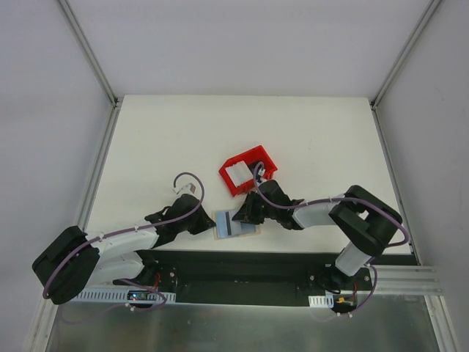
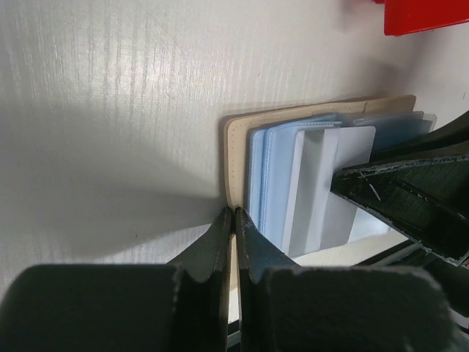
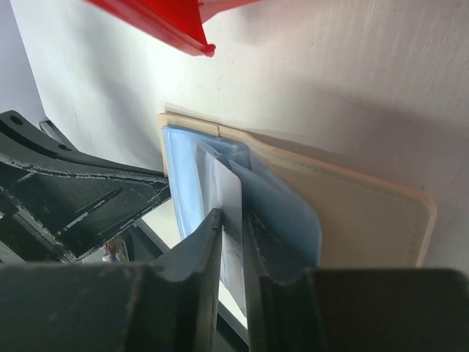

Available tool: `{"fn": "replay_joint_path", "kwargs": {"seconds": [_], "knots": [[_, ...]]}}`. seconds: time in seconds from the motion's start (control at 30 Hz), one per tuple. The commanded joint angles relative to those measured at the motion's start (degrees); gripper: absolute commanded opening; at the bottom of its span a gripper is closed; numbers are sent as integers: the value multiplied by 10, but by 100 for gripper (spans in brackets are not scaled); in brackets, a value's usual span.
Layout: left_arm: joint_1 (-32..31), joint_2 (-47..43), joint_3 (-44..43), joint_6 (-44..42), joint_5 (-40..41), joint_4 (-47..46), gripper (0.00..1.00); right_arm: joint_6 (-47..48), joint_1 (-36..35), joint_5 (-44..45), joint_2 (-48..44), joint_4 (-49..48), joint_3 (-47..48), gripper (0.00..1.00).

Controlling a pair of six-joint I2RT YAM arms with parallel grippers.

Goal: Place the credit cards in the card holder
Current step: Insert the credit card into the card holder.

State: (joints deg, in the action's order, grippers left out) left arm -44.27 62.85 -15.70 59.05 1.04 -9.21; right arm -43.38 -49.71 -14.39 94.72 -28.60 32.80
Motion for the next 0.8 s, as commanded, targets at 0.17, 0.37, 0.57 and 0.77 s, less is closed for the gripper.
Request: {"fn": "replay_joint_path", "kwargs": {"seconds": [0.17,0.37,0.57,0.77], "knots": [[-7,-3,-1,-18,22,70,0,67,16,57,-68,151,5,34],[-7,-4,-9,-31,20,75,0,80,13,34,-54,159,19,34],[-7,4,-20,-36,16,75,0,80,-11,-4,-19,131,46,27],[-7,10,-29,-39,14,75,0,88,-23,-17,-6,128,74,20]]}}
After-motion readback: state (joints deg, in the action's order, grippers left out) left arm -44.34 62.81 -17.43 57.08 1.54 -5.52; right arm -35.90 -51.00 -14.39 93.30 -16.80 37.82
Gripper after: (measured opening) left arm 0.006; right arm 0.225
